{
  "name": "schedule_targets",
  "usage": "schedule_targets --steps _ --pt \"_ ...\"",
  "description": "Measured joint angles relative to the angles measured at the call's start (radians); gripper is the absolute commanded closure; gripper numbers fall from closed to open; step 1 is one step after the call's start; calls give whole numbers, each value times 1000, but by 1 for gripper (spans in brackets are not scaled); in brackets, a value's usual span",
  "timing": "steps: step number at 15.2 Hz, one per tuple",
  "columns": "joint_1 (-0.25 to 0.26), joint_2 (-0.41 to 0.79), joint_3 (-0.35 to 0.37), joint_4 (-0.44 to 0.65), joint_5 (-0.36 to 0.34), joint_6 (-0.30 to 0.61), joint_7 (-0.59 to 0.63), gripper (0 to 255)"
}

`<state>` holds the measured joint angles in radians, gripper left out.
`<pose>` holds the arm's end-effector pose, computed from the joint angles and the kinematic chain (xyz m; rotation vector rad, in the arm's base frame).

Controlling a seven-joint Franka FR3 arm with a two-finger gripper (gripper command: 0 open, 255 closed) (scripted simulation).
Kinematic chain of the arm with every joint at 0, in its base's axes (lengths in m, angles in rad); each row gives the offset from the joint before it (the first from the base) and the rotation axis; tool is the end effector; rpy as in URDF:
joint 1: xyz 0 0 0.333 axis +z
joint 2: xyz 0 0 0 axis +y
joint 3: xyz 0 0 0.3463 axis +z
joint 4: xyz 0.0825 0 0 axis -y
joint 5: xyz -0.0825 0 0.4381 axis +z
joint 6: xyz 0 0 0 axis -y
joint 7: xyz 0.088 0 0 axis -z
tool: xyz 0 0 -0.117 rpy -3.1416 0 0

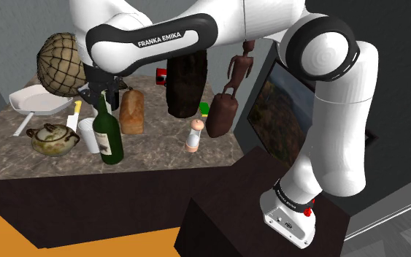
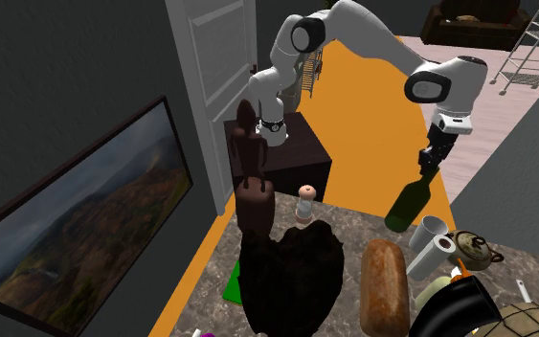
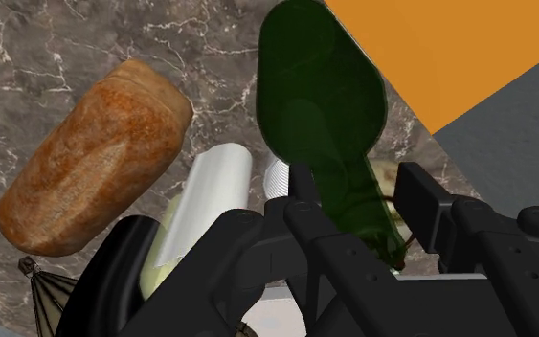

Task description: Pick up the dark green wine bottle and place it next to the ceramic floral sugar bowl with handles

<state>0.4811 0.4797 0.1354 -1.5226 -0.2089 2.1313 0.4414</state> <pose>0.6415 0.4225 0.3923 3.0659 0.3933 0.2756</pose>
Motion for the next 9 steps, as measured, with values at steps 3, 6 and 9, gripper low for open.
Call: schedule_targets --steps 3,6,9 --pt "0 9 -1 -17 -3 25 5 255" --pt "0 10 -2 -18 -4 27 5 255" --pt "0 10 -2 -18 -4 28 5 0"
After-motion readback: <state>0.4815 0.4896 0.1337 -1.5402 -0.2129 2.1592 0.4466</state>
